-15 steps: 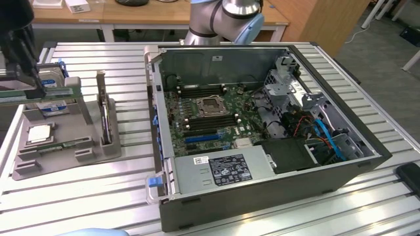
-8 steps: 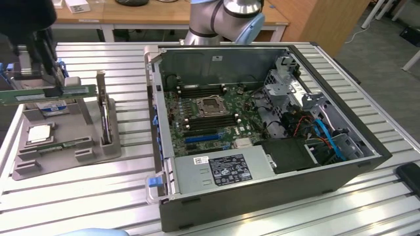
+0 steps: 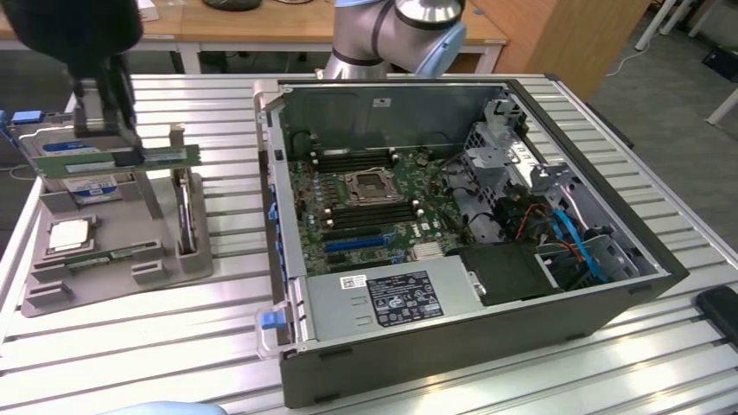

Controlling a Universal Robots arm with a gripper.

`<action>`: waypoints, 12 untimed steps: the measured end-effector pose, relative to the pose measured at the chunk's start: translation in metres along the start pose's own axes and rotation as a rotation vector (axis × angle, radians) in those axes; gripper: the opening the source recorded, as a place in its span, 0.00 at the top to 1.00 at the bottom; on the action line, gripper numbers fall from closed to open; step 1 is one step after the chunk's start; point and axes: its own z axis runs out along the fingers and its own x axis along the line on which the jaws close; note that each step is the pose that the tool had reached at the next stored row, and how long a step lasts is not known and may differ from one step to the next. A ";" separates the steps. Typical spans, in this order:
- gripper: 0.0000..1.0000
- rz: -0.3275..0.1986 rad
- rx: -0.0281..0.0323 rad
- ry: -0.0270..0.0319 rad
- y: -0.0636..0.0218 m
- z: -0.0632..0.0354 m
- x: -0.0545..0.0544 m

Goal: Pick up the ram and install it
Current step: 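Pick up the ram and move it above insertion slot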

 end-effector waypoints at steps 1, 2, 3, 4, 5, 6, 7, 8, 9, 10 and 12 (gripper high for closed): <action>0.87 0.000 0.0001 -0.0009 -0.0036 -0.0002 0.000; 0.87 0.000 0.0002 -0.0018 -0.0072 -0.0005 0.001; 0.87 0.000 0.0003 -0.0026 -0.0110 -0.0008 0.001; 0.87 0.000 0.0003 -0.0033 -0.0147 -0.0010 0.001; 0.87 0.000 0.0004 -0.0041 -0.0188 -0.0013 0.002; 0.87 0.000 0.0005 -0.0047 -0.0226 -0.0015 0.002; 0.87 0.000 0.0006 -0.0054 -0.0263 -0.0017 0.003; 0.87 0.000 0.0006 -0.0059 -0.0301 -0.0020 0.003; 0.87 0.000 0.0006 -0.0062 -0.0337 -0.0023 0.003; 0.87 0.000 0.0006 -0.0064 -0.0374 -0.0025 0.004; 0.87 -0.001 0.0008 -0.0071 -0.0451 -0.0030 0.004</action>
